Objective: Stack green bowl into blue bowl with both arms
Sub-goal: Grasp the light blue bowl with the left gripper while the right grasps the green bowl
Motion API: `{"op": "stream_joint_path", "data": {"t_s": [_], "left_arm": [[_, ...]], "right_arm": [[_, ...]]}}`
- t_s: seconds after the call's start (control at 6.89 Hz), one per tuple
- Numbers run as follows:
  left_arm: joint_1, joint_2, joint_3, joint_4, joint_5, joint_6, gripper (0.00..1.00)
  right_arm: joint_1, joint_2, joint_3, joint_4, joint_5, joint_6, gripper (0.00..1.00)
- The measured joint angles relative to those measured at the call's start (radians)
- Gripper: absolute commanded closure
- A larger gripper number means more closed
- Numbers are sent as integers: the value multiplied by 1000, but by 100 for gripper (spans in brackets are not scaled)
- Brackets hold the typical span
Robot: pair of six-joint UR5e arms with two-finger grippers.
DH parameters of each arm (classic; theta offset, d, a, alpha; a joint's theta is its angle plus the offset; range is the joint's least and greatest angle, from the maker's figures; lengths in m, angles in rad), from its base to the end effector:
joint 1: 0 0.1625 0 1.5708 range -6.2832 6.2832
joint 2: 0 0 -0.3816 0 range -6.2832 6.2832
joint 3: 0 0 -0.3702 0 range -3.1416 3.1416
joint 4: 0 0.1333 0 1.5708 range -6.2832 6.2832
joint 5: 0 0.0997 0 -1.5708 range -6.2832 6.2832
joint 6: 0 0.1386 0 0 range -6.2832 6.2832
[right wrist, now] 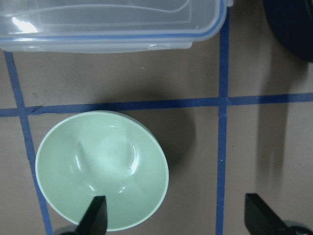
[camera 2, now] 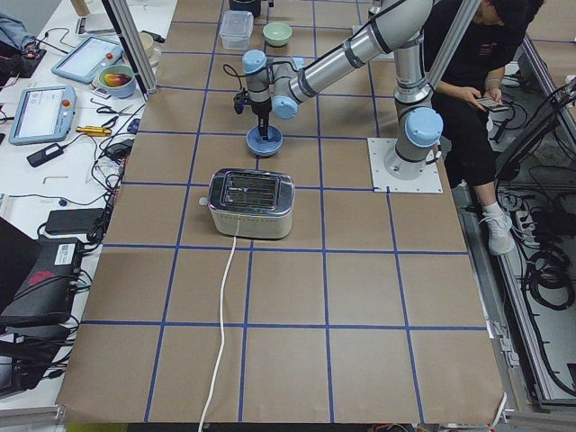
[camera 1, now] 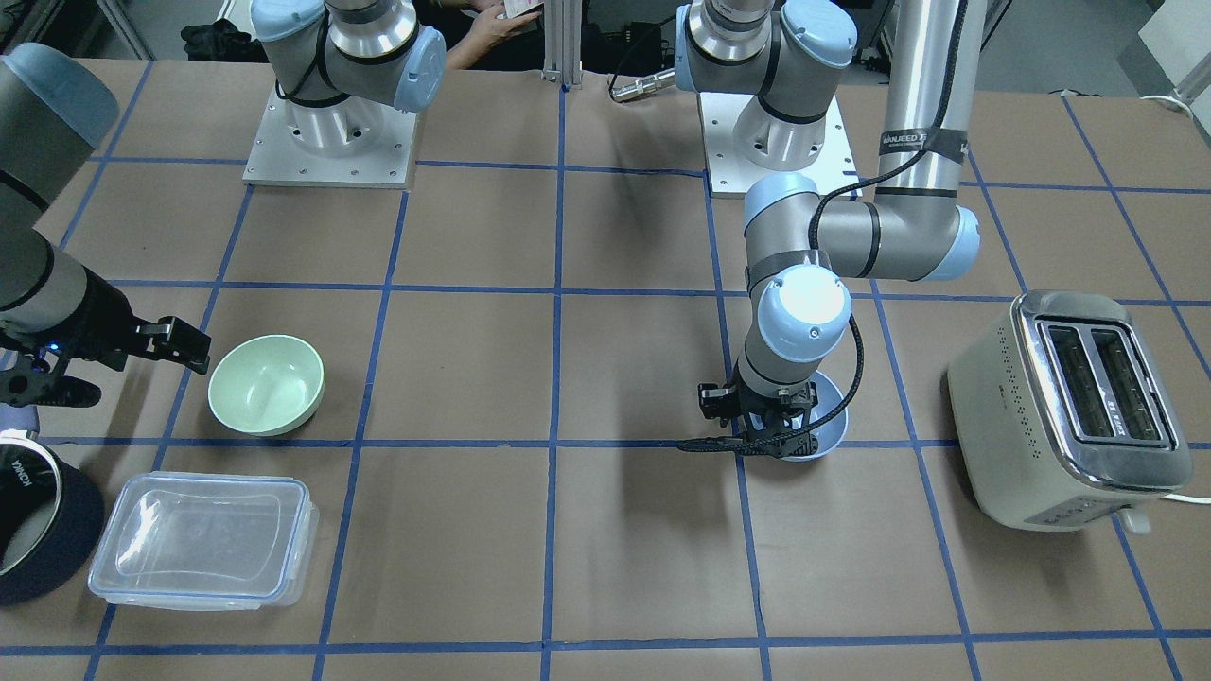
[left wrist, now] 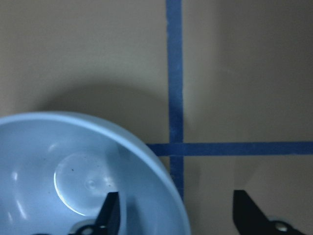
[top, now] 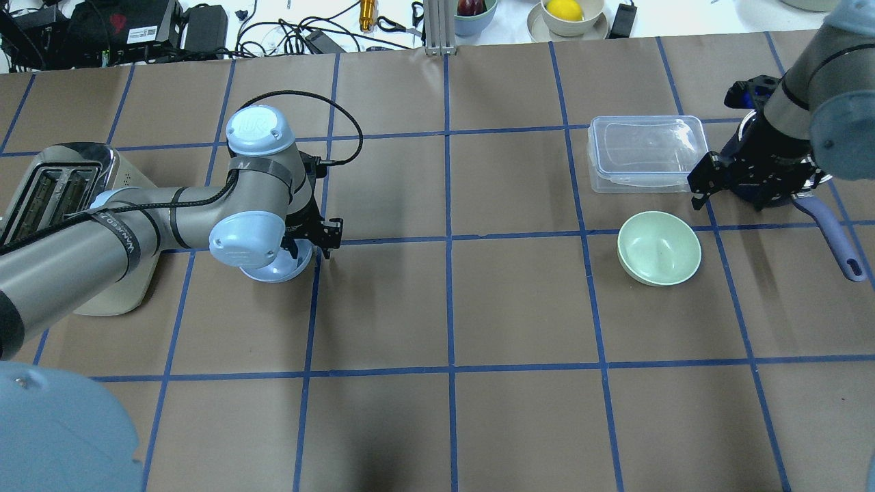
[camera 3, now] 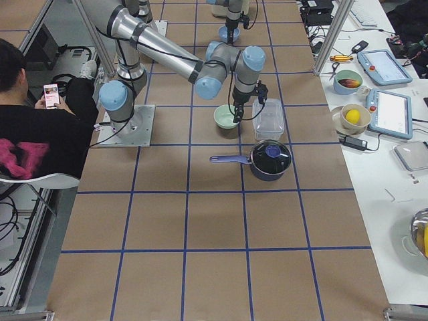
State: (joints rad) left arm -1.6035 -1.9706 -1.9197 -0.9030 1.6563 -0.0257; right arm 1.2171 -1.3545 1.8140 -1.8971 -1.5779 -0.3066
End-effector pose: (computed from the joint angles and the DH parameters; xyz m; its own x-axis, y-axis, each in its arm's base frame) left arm -0.1380 -0.5037 0.1163 -0.9961 0.0139 -0.0872 0.0070 0.9969 0.0786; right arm -0.0470 -0.5094 0.2204 -0.9983 0.0487 -0.0334 0.0441 0.9907 0.1287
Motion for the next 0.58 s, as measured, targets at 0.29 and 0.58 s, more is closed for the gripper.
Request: {"op": "stream_joint_path", "data": {"t_s": [0.29,0.58], "left_arm": [[-18,8,3,14,13,-23,93],[-104,12,41,11,13,-118,92]], "right_arm": [[-1,65,23,-41,-1,-30,0],[-1,116,32,-49,1,-65,0]]}}
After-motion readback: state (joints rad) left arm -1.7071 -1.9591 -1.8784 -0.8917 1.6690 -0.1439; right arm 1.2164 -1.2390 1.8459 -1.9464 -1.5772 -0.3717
